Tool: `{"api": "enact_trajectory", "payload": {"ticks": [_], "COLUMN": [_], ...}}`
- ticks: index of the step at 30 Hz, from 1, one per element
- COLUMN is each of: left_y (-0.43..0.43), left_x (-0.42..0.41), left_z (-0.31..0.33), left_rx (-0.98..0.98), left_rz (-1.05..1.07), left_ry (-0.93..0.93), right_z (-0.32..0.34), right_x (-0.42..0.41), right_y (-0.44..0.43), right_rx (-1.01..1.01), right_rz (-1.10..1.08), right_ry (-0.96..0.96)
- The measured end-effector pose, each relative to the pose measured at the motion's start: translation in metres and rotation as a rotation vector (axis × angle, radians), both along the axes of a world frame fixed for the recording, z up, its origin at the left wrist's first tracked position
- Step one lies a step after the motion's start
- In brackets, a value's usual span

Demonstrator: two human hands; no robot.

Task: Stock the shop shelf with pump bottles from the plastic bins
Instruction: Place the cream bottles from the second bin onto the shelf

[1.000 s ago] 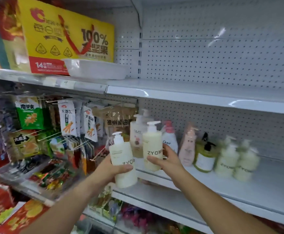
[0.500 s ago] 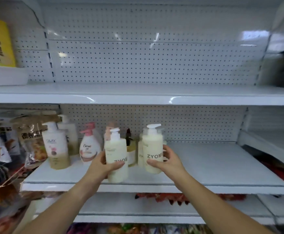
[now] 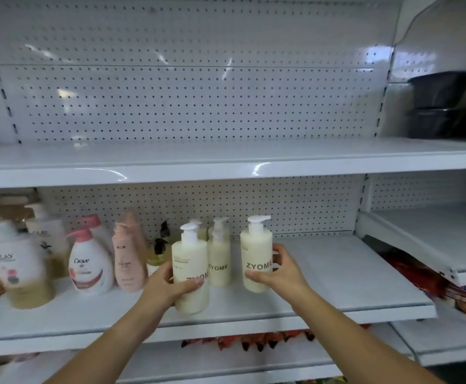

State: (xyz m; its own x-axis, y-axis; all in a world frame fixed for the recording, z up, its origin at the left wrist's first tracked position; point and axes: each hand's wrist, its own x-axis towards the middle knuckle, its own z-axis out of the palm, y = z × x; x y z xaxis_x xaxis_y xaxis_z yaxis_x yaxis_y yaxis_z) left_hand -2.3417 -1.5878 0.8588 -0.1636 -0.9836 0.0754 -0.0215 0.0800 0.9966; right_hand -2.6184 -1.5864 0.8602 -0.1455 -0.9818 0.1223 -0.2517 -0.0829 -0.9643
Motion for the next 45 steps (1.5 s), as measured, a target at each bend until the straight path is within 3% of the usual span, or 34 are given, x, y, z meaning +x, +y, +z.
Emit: {"api": "enact_trajectory", "payload": {"ticks": [13,45], "left_y": [-0.064,-0.071], "left_x": [-0.004,-0.021], "left_z": [-0.015,-0.032], "left_rx": [0.014,0.041], "left_rz": [-0.095,0.025], "left_ry": [0.005,-0.002], "right_z": [-0.026,-0.088], "right_x": [-0.008,-0.001], "right_y": [-0.092,-0.208], "right_rx": [0.048,0.114], "right_rz": [-0.107,0.043], "right_ry": [0.061,0.026]}}
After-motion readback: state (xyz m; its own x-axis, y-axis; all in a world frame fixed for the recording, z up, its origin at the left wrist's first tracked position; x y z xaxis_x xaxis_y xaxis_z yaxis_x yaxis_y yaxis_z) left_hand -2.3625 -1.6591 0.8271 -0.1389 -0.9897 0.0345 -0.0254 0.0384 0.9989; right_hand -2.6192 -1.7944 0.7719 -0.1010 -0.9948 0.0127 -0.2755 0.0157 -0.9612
